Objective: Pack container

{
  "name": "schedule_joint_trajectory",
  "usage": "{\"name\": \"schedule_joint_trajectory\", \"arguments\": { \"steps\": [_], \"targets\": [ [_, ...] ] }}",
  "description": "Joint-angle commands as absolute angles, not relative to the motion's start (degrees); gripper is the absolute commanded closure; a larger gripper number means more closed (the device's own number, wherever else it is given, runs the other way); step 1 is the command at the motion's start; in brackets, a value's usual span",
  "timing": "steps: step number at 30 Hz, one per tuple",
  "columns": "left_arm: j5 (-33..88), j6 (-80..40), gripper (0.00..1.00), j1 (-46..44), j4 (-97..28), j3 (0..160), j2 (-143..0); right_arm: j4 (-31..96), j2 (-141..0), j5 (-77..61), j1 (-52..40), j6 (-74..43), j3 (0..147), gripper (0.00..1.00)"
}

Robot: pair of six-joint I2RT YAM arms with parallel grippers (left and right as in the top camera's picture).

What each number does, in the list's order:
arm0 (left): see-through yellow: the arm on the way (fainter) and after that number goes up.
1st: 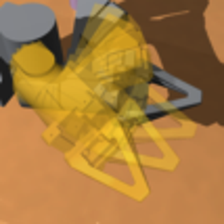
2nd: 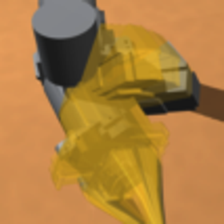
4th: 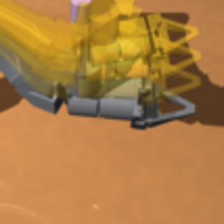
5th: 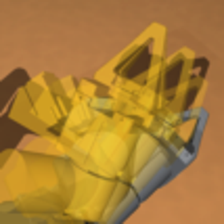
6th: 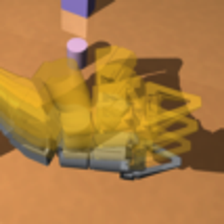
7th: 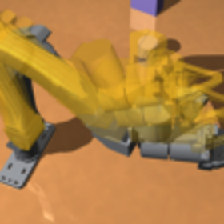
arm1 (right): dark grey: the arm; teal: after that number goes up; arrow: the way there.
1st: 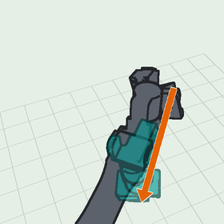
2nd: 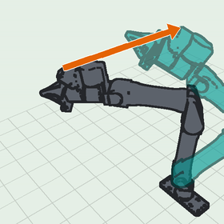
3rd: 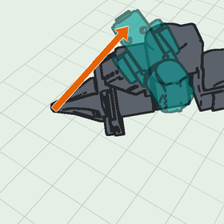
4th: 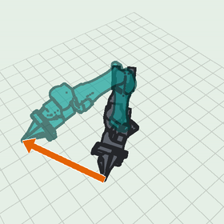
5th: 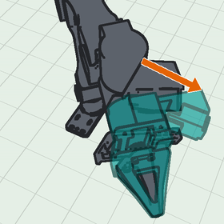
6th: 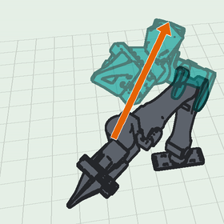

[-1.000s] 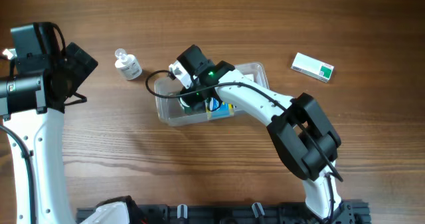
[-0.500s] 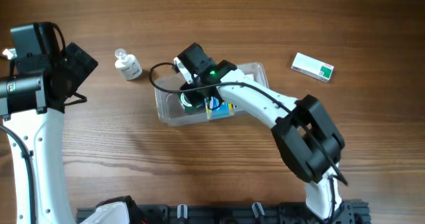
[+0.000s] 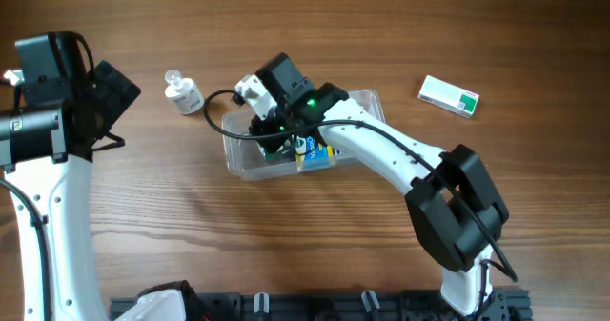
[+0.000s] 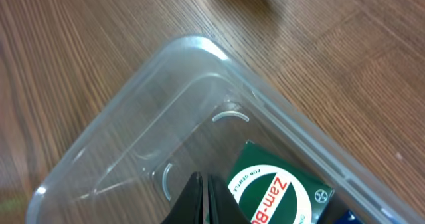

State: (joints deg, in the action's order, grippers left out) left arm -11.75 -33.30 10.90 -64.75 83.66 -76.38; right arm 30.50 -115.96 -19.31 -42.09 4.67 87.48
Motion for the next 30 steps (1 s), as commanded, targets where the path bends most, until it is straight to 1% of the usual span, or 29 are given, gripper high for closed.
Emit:
{"name": "schedule_joint_trajectory", "arguments": {
  "steps": [1, 14, 30],
  "targets": [
    [-12.08, -33.23, 0.0, 11.2, -64.79, 84.27, -76.18, 29.41, -115.31, -21.15, -42.59, 6.04, 87.42, 0.96],
    [-12.08, -33.23, 0.0, 11.2, -64.79, 84.27, -76.18, 27.09, -122.23, -21.43, -45.47, 6.04, 87.42, 0.96],
    [-12.08, -33.23, 0.0, 11.2, -64.82, 84.27, -76.18, 27.22, -124.18, -8.21, -45.47, 6.85, 87.42, 0.96]
  ]
}}
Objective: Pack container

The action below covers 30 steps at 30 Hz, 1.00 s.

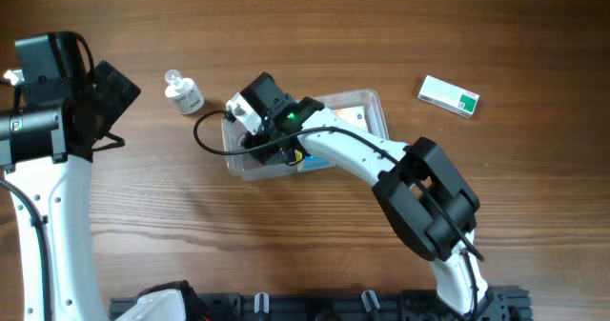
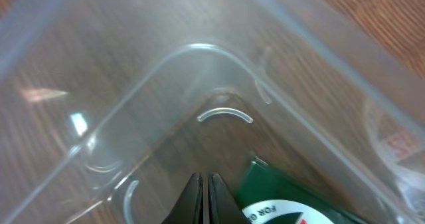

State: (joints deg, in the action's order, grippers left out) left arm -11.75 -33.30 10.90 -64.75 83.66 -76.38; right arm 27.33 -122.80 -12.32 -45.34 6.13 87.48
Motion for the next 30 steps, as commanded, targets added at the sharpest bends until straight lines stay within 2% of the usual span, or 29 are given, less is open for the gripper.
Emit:
{"name": "schedule_joint_trajectory", "arguments": {
  "steps": [1, 9, 12, 17, 19, 24, 25, 26, 28, 30],
  "targets": [
    [-12.08, -33.23, 0.0, 11.2, -64.79, 84.27, -76.18, 27.18, -124.18, -6.85, -45.47, 6.24, 87.42, 0.96],
    [-12.08, -33.23, 0.0, 11.2, -64.79, 84.27, -76.18, 26.52, -124.05, -2.79, -45.47, 4.12, 87.44, 0.96],
    [-12.08, -33.21, 0.0, 11.2, -64.79, 84.27, -76.18, 26.37, -122.58, -3.42, -45.47, 3.29, 88.03, 0.89],
    [-12.08, -33.21, 0.0, 11.2, -64.79, 84.27, -76.18, 26.59, -114.76, -5.04, -45.1, 0.8, 91.37, 0.86],
    [-12.08, -33.23, 0.0, 11.2, -64.82, 84.27, -76.18, 27.55, -110.8, -2.74, -44.05, -2.24, 91.94, 0.78],
    [-12.08, -33.23, 0.0, 11.2, -64.79, 84.27, -76.18, 38.15, -99.33, 2.7, -36.14, -9.76, 91.92, 0.77],
    [-12.08, -33.23, 0.0, 11.2, -64.79, 84.27, -76.18, 40.18, -97.6, 3.77, -33.89, -10.76, 91.94, 0.59],
    [-12.08, -33.23, 0.0, 11.2, -64.79, 84.27, -76.18, 42.41, -95.94, 5.08, -31.2, -11.16, 91.92, 0.35],
    [-12.08, -33.23, 0.0, 11.2, -64.82, 84.27, -76.18, 45.87, -93.82, 5.58, -25.56, -11.14, 91.92, 0.29],
    [-12.08, -33.23, 0.0, 11.2, -64.79, 84.27, -76.18, 49.01, -93.21, 5.58, -19.88, -11.11, 91.92, 0.14]
  ]
}}
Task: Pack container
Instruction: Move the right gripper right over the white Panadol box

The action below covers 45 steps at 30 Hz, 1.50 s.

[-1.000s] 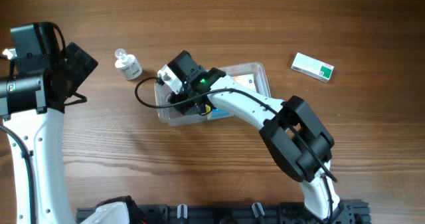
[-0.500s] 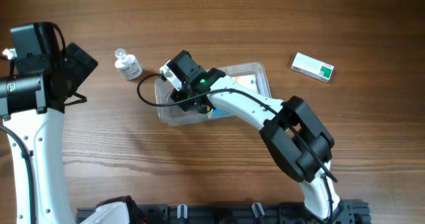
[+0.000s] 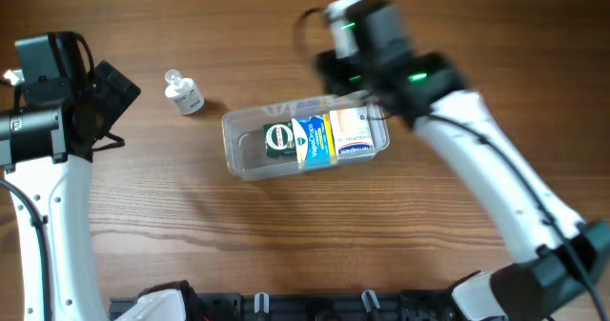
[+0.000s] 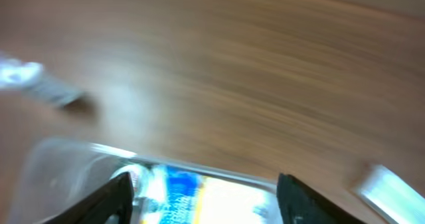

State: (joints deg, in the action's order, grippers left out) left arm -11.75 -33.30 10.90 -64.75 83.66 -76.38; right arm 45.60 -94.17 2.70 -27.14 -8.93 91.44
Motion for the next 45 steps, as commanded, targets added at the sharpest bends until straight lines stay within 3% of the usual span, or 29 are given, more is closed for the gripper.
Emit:
{"name": "schedule_joint_trajectory", "arguments": {
  "steps": [1, 3, 8, 11, 28, 34, 39, 45],
  "targets": [
    [-12.08, -33.23, 0.0, 11.2, -64.79, 84.27, -76.18, 50.35, -93.21, 5.58, -17.5, -11.14, 91.92, 0.08],
    [-12.08, -33.23, 0.0, 11.2, -64.79, 84.27, -76.18, 52.95, -93.43, 5.61, -12.05, -11.46, 91.64, 0.01],
    [-12.08, -33.23, 0.0, 11.2, -64.82, 84.27, -76.18, 54.96, -93.43, 4.86, -0.89, -21.69, 89.23, 0.01],
    [-12.08, -33.23, 0.0, 11.2, -64.82, 84.27, -76.18, 54.87, -93.43, 4.54, 1.58, -21.26, 87.85, 0.0],
    [-12.08, -33.23, 0.0, 11.2, -64.82, 84.27, -76.18, 50.96, -101.97, 4.86, 2.66, -23.99, 84.66, 0.0],
    [-12.08, -33.23, 0.0, 11.2, -64.82, 84.27, -76.18, 46.72, -106.67, 4.86, 2.66, -14.35, 84.66, 0.0],
    [-12.08, -33.21, 0.0, 11.2, -64.79, 84.27, -76.18, 46.7, -106.78, 5.1, 2.66, -26.61, 84.66, 0.0],
    [-12.08, -33.23, 0.0, 11.2, -64.82, 84.27, -76.18, 44.77, -106.85, 6.59, 2.66, -21.8, 84.66, 0.0]
  ]
}}
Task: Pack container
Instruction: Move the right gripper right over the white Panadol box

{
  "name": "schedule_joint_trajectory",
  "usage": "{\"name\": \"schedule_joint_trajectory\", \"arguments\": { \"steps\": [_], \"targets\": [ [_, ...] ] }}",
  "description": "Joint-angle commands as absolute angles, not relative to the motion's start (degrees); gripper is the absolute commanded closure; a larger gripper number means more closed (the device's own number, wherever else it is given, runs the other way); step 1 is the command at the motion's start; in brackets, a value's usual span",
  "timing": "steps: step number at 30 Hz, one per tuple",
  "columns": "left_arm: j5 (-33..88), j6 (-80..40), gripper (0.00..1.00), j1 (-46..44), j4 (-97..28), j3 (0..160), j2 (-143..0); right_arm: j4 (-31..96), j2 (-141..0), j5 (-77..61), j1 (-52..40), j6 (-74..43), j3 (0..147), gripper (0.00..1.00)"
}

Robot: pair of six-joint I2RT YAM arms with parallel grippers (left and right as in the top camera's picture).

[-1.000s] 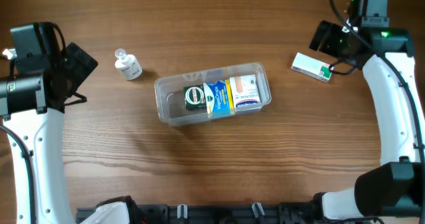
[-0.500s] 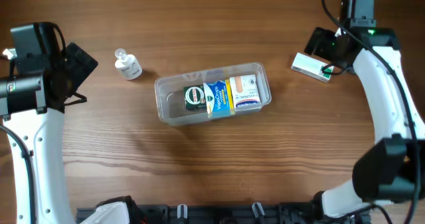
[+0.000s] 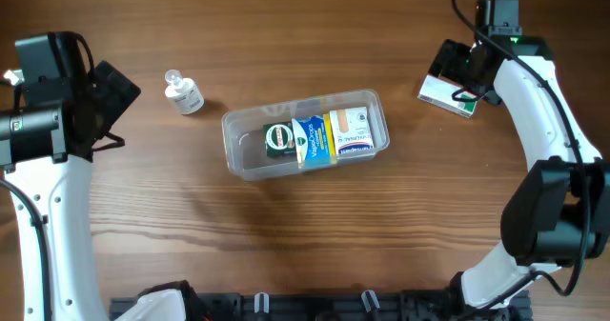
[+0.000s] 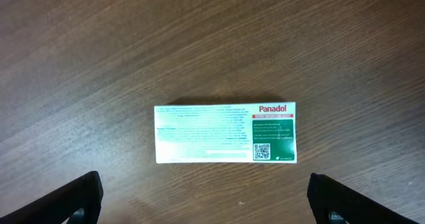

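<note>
A clear plastic container [image 3: 238, 129] lies mid-table and holds a green round-labelled box [image 3: 278, 138], a blue and white box [image 3: 311, 142] and a pale box [image 3: 355, 132] side by side. At the far right, flat on the wood, is a white and green Panadol box [image 4: 224, 133] [image 3: 446, 96]. My right gripper [image 4: 202, 201] hovers open over it, its fingers [image 4: 73, 197] spread wide to either side, touching nothing. A small clear bottle with a white cap [image 3: 183, 92] stands left of the container. Only the body of my left arm [image 3: 57, 92] shows at the left edge; its fingers are out of view.
The wooden tabletop [image 3: 305, 235] runs to a dark rail along the near edge. The right arm's cable [image 3: 467, 7] loops over the far right corner.
My right gripper has moved from above the container's back edge to over the Panadol box at the far right, still open. The container and its boxes have not moved.
My right gripper was shut low inside the container's left end beside the green box, and still shut there a second later. Then it was open and raised behind the container, with three boxes lying inside. Now it is open over the Panadol box.
</note>
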State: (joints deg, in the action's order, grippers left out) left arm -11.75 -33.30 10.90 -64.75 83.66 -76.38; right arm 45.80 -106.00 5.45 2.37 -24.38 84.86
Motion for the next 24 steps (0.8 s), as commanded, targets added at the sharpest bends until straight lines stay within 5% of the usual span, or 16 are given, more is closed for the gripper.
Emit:
{"name": "schedule_joint_trajectory", "arguments": {
  "steps": [1, 10, 11, 14, 24],
  "targets": [
    [-12.08, -33.23, 0.0, 11.2, -64.79, 84.27, -76.18, 44.62, -106.85, 6.59, 2.66, -19.35, 84.66, 0.0],
    [-12.08, -33.23, 0.0, 11.2, -64.79, 84.27, -76.18, 43.16, -108.47, 4.78, 5.06, -27.38, 84.66, 0.03],
    [-12.08, -33.23, 0.0, 11.2, -64.79, 84.27, -76.18, 42.28, -109.3, 4.6, 5.06, -27.31, 84.66, 0.13],
    [-12.08, -33.23, 0.0, 11.2, -64.79, 84.27, -76.18, 40.05, -111.87, 4.67, 5.08, -26.94, 84.66, 0.92],
    [-12.08, -33.23, 0.0, 11.2, -64.82, 84.27, -76.18, 29.93, -120.25, 5.98, 8.54, -24.21, 84.66, 0.96]
  ]
}}
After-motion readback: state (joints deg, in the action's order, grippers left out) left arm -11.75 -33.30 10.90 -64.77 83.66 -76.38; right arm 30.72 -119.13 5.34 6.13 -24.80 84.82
